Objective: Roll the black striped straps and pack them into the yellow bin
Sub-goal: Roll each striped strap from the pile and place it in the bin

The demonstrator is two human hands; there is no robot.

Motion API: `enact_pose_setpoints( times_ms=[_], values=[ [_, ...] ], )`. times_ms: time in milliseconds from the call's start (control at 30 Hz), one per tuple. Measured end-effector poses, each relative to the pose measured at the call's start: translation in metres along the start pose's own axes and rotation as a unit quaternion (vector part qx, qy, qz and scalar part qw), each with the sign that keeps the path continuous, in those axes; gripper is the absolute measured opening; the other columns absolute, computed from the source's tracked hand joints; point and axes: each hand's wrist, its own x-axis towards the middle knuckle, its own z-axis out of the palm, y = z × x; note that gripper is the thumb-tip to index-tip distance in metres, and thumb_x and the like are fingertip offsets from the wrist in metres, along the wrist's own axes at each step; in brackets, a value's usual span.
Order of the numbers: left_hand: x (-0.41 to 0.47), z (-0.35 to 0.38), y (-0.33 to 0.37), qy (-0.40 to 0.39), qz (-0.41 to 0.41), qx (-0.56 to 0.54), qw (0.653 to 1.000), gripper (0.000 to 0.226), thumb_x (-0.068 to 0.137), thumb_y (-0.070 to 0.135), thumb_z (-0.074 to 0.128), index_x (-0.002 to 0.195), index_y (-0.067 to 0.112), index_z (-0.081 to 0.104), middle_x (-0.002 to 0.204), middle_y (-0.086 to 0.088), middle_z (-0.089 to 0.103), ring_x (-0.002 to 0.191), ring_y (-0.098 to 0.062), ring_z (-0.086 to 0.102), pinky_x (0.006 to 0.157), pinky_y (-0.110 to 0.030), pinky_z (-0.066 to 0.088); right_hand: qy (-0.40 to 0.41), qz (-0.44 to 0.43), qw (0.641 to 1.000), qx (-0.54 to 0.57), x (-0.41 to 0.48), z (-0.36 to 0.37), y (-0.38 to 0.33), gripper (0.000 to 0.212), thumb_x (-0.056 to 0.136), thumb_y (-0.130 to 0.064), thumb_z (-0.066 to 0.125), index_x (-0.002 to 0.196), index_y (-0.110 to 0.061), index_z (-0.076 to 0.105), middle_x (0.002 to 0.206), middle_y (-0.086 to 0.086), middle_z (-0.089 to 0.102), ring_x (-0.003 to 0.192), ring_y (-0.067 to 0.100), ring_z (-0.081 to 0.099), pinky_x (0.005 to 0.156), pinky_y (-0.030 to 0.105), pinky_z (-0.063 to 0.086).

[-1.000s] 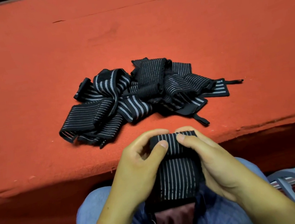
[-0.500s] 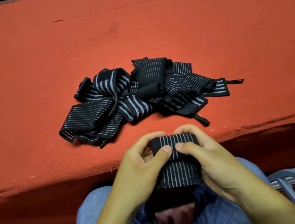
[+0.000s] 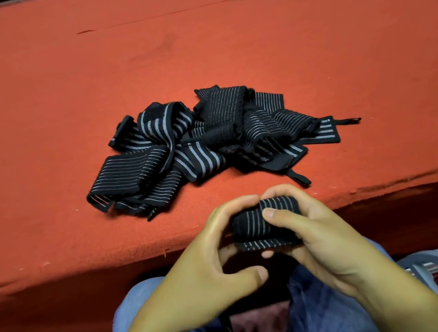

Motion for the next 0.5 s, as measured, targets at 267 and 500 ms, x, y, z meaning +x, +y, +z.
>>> enact_pose_setpoints(
  times_ms=[267, 500],
  values=[
    [0.008, 0.010, -0.004, 0.104, -0.046, -0.003, 0.993, 0.053, 0.082, 0.061, 0.064, 0.131, 0.042, 0.058, 0.117, 0.010, 0.070, 0.099, -0.012, 0.074, 0.081, -0.028, 0.059, -0.032, -0.063, 0.992, -0.103, 0.000, -0.006, 0.001, 0.021, 0.073, -0.010, 0.072, 0.087, -0.025, 0.069, 0.089, 0.013, 0.068, 0.077, 0.026, 0.063, 0.074, 0.038, 0.053],
    [0.015, 0.017, -0.005, 0.161, -0.085, -0.103, 0.978, 0.037, 0.083, 0.041, 0.071, 0.114, 0.021, 0.073, 0.109, -0.001, 0.077, 0.096, -0.013, 0.074, 0.078, -0.026, 0.059, -0.028, -0.122, 0.973, -0.196, 0.000, -0.009, 0.003, 0.027, 0.069, -0.002, 0.069, 0.075, -0.028, 0.064, 0.110, -0.004, 0.072, 0.101, 0.016, 0.068, 0.088, 0.032, 0.051]
  ],
)
